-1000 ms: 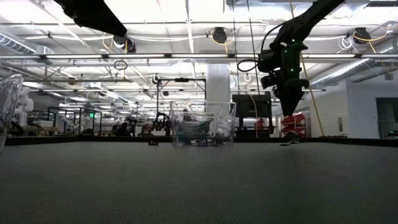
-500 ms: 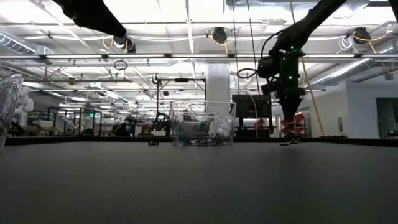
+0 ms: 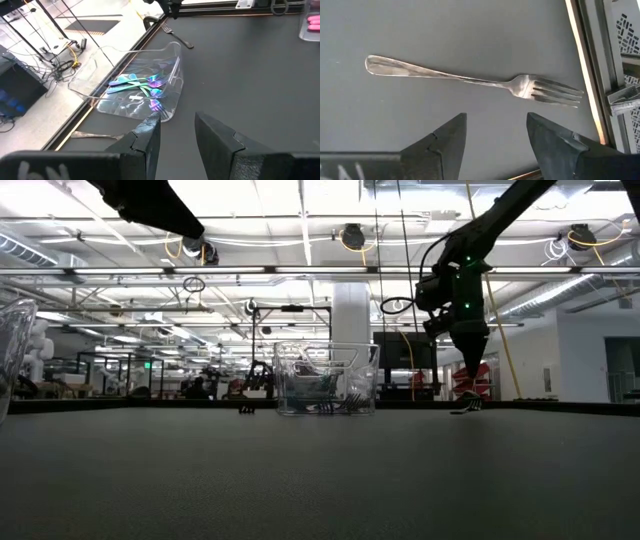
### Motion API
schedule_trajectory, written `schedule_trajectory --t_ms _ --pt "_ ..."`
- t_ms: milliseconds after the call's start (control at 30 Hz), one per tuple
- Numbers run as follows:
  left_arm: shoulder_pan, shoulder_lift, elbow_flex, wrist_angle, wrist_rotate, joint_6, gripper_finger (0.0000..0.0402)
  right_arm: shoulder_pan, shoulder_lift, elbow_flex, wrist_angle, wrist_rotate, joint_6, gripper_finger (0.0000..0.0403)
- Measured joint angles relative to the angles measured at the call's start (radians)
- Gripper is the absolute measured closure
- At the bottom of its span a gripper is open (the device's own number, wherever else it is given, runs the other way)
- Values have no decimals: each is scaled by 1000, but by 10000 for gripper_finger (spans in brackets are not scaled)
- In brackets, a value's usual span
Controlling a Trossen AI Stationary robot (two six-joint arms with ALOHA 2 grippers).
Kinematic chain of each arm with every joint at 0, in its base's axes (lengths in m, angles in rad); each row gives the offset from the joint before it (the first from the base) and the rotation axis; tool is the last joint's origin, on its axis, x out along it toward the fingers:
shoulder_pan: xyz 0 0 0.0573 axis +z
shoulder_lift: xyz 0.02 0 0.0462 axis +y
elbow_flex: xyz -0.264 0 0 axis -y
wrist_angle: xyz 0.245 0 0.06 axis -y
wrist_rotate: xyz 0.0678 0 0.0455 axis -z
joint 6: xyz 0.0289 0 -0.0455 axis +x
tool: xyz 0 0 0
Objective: Sort silverware by color (type)
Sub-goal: Adjust the top transparent bin on the table
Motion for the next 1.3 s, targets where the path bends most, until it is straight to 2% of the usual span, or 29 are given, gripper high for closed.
schedule_trajectory --t_ms 167,333,733,967,1100,1300 --pt "0 0 0 0 -1 5 278 -17 0 0 3 -2 16 191" --pt "0 0 0 0 -1 7 278 -58 0 0 3 -50 58 186" --pt "0 0 0 -1 -3 8 278 -152 0 0 18 -50 206 186" --pt "0 0 0 -1 -3 6 278 -195 67 0 44 -50 289 186" --pt "0 0 0 -1 -3 2 278 -200 113 13 24 -68 277 186" --pt "1 0 0 -1 -3 5 278 -167 104 51 11 -70 251 186"
